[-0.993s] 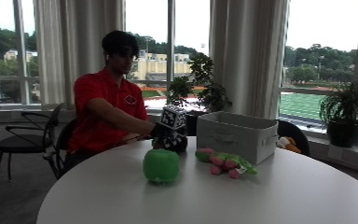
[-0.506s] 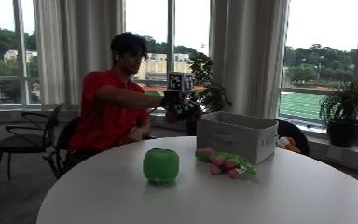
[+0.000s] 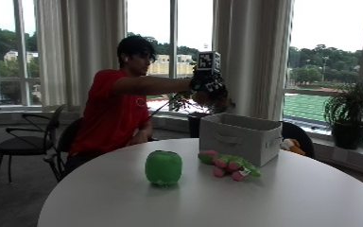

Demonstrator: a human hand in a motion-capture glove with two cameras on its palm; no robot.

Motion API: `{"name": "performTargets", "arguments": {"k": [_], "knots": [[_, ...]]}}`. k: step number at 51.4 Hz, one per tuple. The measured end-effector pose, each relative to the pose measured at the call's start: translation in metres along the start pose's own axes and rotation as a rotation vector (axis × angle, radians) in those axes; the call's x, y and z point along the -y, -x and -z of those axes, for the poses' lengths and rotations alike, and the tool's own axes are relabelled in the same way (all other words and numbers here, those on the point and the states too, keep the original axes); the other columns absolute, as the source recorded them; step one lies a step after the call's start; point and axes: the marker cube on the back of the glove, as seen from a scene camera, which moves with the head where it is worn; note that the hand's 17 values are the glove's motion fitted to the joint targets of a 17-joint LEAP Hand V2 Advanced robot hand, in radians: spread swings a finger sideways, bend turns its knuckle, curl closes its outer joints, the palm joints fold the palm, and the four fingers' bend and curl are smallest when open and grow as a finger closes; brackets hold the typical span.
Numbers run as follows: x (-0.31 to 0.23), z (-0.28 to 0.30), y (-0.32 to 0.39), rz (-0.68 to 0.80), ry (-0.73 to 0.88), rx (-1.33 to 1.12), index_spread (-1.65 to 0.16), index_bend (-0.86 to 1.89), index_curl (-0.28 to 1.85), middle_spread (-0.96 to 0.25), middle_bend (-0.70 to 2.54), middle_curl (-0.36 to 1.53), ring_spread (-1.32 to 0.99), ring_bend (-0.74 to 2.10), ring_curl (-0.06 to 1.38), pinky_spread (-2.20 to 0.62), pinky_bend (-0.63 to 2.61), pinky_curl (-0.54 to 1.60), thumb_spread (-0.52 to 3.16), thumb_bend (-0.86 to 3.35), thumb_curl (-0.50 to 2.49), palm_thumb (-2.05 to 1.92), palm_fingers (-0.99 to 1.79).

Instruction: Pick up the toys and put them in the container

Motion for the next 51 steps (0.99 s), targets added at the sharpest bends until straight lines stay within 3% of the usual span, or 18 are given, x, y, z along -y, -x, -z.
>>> {"name": "performTargets", "arguments": {"k": [8, 14, 17, 20, 21, 24, 25, 26, 29, 31, 33, 36, 41, 45, 51], "knots": [[0.056, 0.018, 0.055, 0.157, 0.030, 0.181, -0.43, 0.70, 0.41, -0.46, 0.98, 0.95, -0.46, 1.30, 0.69, -0.41, 1.08, 0.48, 0.17, 0.13, 0.90, 0.68, 0.87], [0.063, 0.010, 0.086, 0.101, -0.005, 0.034, -0.43, 0.63, 0.43, -0.45, 0.93, 0.94, -0.46, 1.28, 0.68, -0.42, 1.10, 0.48, 0.18, 0.12, 0.93, 0.68, 0.79], [0.058, 0.008, 0.095, 0.170, 0.029, 0.084, -0.44, 0.55, 0.43, -0.46, 0.90, 0.94, -0.47, 1.27, 0.68, -0.42, 1.12, 0.47, 0.20, 0.11, 0.94, 0.68, 0.73], [0.057, 0.000, 0.092, 0.189, 0.071, 0.045, -0.44, 0.38, 0.40, -0.47, 0.81, 0.91, -0.49, 1.22, 0.67, -0.39, 1.21, 0.49, 0.29, 0.08, 0.94, 0.63, 0.47], [0.056, -0.002, 0.092, 0.205, 0.086, 0.050, -0.43, 0.34, 0.40, -0.47, 0.72, 0.88, -0.49, 1.20, 0.67, -0.35, 1.19, 0.49, 0.36, 0.03, 0.93, 0.56, 0.25], [0.054, -0.004, 0.091, 0.195, 0.104, 0.089, -0.41, 0.20, 0.38, -0.42, 0.56, 0.81, -0.44, 1.10, 0.63, -0.24, 1.29, 0.53, 0.60, 0.00, 0.89, 0.46, -0.06], [0.055, -0.005, 0.088, 0.164, 0.101, 0.087, -0.42, 0.28, 0.41, -0.46, 0.69, 0.85, -0.48, 1.19, 0.66, -0.29, 1.25, 0.50, 0.53, 0.04, 0.93, 0.54, 0.29], [0.054, -0.005, 0.084, 0.146, 0.098, 0.089, -0.40, 0.13, 0.32, -0.38, 0.42, 0.75, -0.40, 0.93, 0.55, -0.20, 1.36, 0.51, 0.68, -0.02, 0.87, 0.43, -0.22], [0.046, -0.004, 0.077, 0.207, 0.091, 0.150, -0.36, 0.12, 0.32, -0.28, 0.27, 0.69, -0.27, 0.67, 0.50, -0.12, 1.48, 0.52, 0.80, -0.08, 0.79, 0.32, -0.45], [0.040, -0.002, 0.075, 0.283, 0.086, 0.190, -0.34, 0.09, 0.29, -0.23, 0.20, 0.66, -0.22, 0.57, 0.47, -0.08, 1.49, 0.51, 0.86, -0.07, 0.75, 0.27, -0.42], [0.040, -0.004, 0.067, 0.228, 0.077, 0.157, -0.34, 0.07, 0.27, -0.21, 0.16, 0.63, -0.18, 0.53, 0.44, -0.05, 1.50, 0.51, 0.93, -0.01, 0.73, 0.30, -0.32], [0.045, -0.010, 0.050, 0.013, 0.066, 0.058, -0.32, 0.06, 0.25, -0.16, 0.13, 0.58, -0.13, 0.42, 0.39, -0.01, 1.48, 0.50, 0.98, -0.05, 0.67, 0.20, -0.35], [0.025, -0.018, 0.004, 0.062, 0.099, 0.031, -0.31, 0.07, 0.23, -0.11, 0.11, 0.53, -0.07, 0.34, 0.36, 0.05, 1.43, 0.47, 1.04, -0.06, 0.59, 0.08, -0.32], [0.008, -0.038, -0.061, -0.121, 0.133, -0.050, -0.31, 0.07, 0.21, -0.08, 0.11, 0.49, -0.04, 0.29, 0.34, 0.07, 1.41, 0.45, 1.07, -0.04, 0.55, 0.05, -0.30], [-0.017, -0.060, -0.116, -0.216, 0.162, -0.037, -0.32, 0.06, 0.18, -0.06, 0.10, 0.43, -0.01, 0.26, 0.34, 0.10, 1.39, 0.43, 1.09, -0.03, 0.50, 0.04, -0.29]]}}
